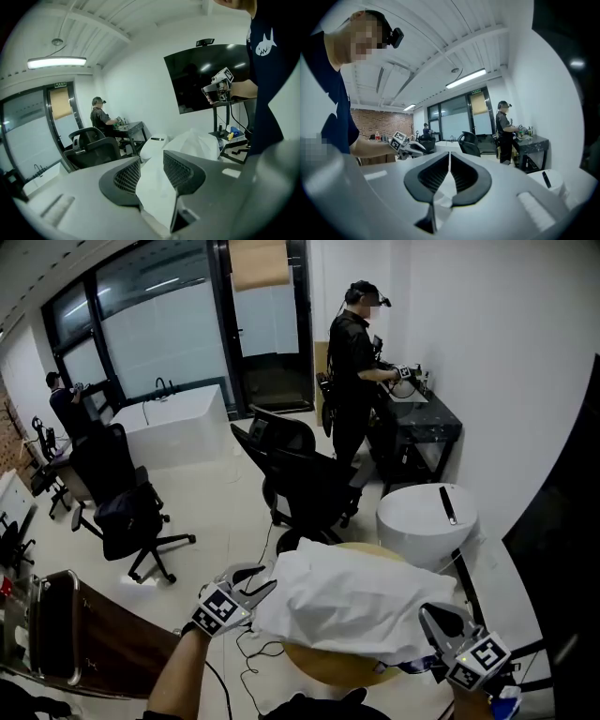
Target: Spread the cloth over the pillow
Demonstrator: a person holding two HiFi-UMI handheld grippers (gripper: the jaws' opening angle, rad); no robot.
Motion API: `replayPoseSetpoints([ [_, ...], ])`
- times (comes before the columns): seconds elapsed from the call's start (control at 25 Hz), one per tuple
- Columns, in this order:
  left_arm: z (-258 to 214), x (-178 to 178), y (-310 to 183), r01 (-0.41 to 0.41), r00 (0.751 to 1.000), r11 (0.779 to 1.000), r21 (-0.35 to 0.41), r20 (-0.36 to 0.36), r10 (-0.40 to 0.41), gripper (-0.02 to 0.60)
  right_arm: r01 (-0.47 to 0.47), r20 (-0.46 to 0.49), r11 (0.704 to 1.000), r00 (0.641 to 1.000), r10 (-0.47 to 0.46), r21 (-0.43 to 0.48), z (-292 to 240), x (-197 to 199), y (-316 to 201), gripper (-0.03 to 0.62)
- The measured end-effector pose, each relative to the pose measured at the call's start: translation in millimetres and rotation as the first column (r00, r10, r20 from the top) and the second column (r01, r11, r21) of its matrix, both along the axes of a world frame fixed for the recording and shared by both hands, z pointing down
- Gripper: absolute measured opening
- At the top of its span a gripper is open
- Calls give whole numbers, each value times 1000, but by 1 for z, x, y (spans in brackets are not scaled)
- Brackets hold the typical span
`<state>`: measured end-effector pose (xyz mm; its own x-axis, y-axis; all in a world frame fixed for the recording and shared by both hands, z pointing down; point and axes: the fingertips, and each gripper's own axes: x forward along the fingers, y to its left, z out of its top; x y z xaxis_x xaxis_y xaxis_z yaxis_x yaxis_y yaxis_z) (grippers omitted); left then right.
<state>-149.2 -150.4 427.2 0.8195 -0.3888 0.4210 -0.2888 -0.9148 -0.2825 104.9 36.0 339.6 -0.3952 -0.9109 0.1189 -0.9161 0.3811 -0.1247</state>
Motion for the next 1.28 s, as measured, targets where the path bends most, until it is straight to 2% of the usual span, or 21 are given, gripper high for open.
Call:
replayPoseSetpoints([
  [0.12, 9, 4, -21, 33, 999, 999, -21, 40, -32, 144, 59, -24, 998, 998, -59, 9, -3, 8, -13, 23],
  [0.24, 15, 10, -41, 69, 997, 994, -79, 51, -66, 144, 116, -40, 993, 992, -116, 6, -1, 14, -26, 31],
  [0.44, 38, 22, -68, 65, 996, 978, -196, 74, -51, 152, 180, -67, 984, 981, -180, -4, 0, 18, -49, 37],
  [0.64, 86, 24, -98, 59, 994, 925, -376, 108, -20, 166, 159, -106, 987, 981, -160, -13, 0, 18, -72, 38],
  [0.76, 119, 28, -114, 40, 987, 906, -422, 160, 31, 170, 130, -105, 991, 986, -133, -38, 5, 13, -84, 40],
  [0.92, 152, 34, -137, 40, 989, 855, -517, 145, 41, 175, 113, -109, 991, 987, -120, -65, 15, 1, -101, 40],
  [1.08, 186, 38, -150, 37, 980, 821, -569, 180, 81, 192, 98, -99, 991, 989, -107, -93, 24, -12, -118, 40],
  [1.28, 214, 43, -156, 23, 985, 772, -635, 148, 92, 192, 105, -108, 988, 987, -117, -111, 31, -27, -140, 40],
])
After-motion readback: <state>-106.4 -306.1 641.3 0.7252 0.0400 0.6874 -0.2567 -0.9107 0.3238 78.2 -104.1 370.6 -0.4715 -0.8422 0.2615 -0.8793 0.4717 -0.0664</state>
